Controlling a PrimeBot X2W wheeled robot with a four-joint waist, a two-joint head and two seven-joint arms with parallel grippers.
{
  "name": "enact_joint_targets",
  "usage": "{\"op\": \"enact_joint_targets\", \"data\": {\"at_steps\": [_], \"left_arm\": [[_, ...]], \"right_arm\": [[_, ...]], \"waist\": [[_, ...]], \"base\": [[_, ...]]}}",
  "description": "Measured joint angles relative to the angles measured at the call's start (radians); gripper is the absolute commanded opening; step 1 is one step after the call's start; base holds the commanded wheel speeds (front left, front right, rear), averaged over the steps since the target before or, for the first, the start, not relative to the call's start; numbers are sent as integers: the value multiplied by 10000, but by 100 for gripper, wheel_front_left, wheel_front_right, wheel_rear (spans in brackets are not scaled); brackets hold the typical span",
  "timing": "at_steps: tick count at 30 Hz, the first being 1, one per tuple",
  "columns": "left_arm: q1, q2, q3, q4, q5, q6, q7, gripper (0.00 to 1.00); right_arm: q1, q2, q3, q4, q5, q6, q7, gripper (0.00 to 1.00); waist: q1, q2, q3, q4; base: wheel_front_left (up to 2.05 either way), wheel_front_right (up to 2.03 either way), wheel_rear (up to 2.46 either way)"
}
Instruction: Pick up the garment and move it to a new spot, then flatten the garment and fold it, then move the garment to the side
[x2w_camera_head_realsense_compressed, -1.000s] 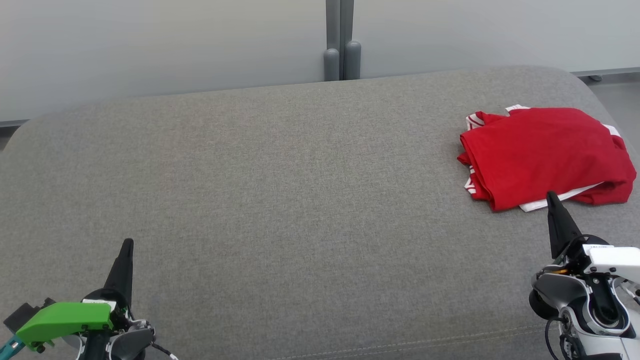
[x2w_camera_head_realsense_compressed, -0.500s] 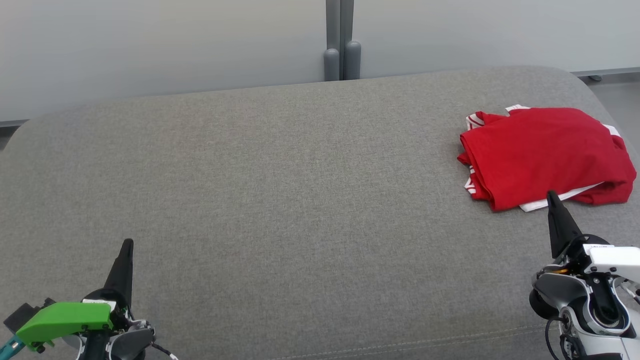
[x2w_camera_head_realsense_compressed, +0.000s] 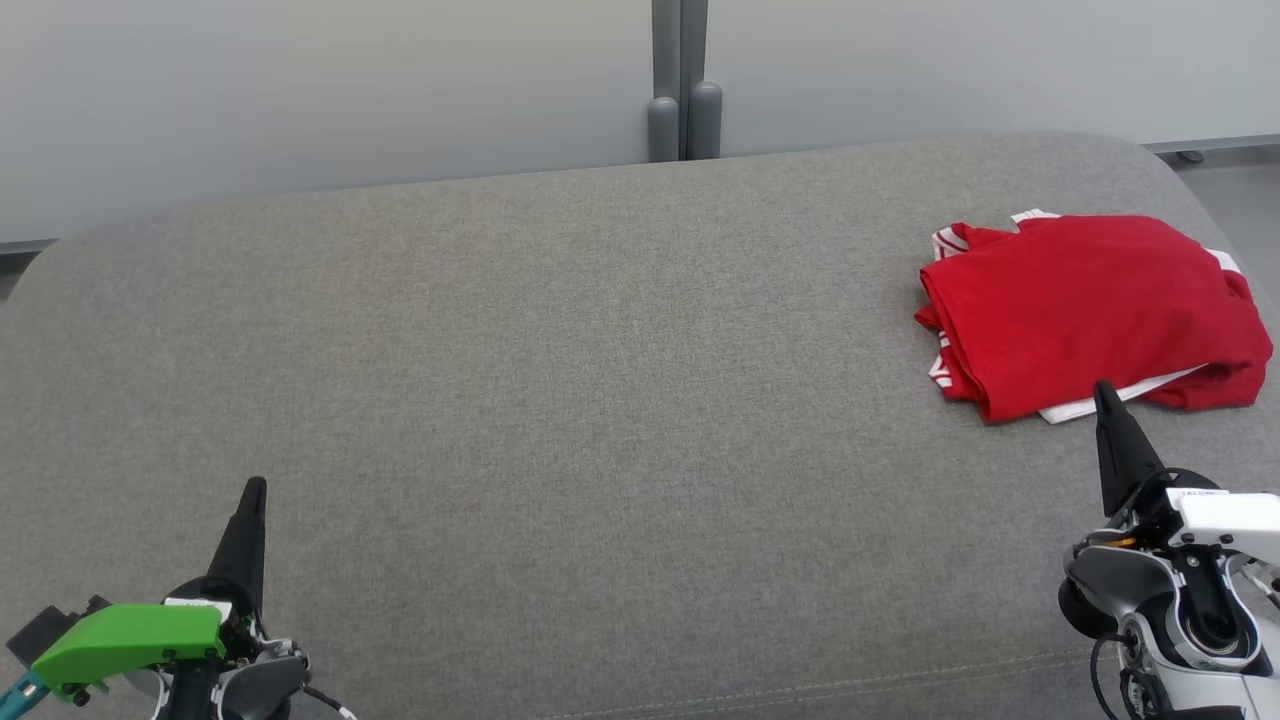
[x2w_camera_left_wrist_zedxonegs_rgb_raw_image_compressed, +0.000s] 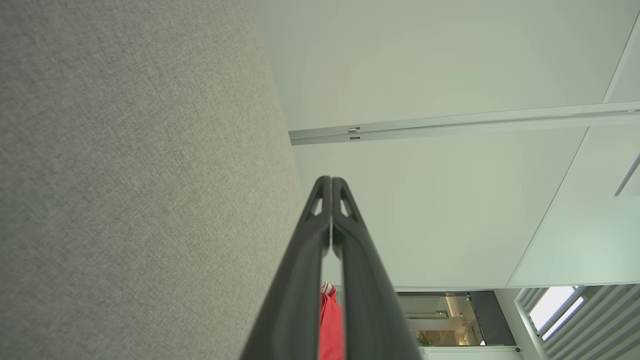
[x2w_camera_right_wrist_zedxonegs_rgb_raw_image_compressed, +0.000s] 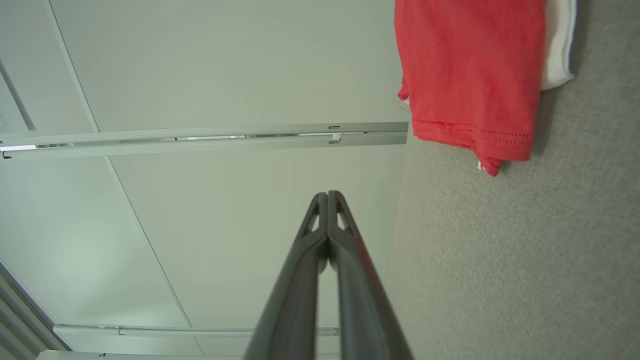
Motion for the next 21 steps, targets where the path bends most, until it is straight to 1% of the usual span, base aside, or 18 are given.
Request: {"op": "enact_joint_targets", "data": {"at_steps": [21], "left_arm": [[-7,-2,8,8,0,-79,2,0]], "right_arm": [[2,8,-10,-12,0,2,2,0]], "waist": [[0,0,0,0]], "base": [[0,0,0]]}}
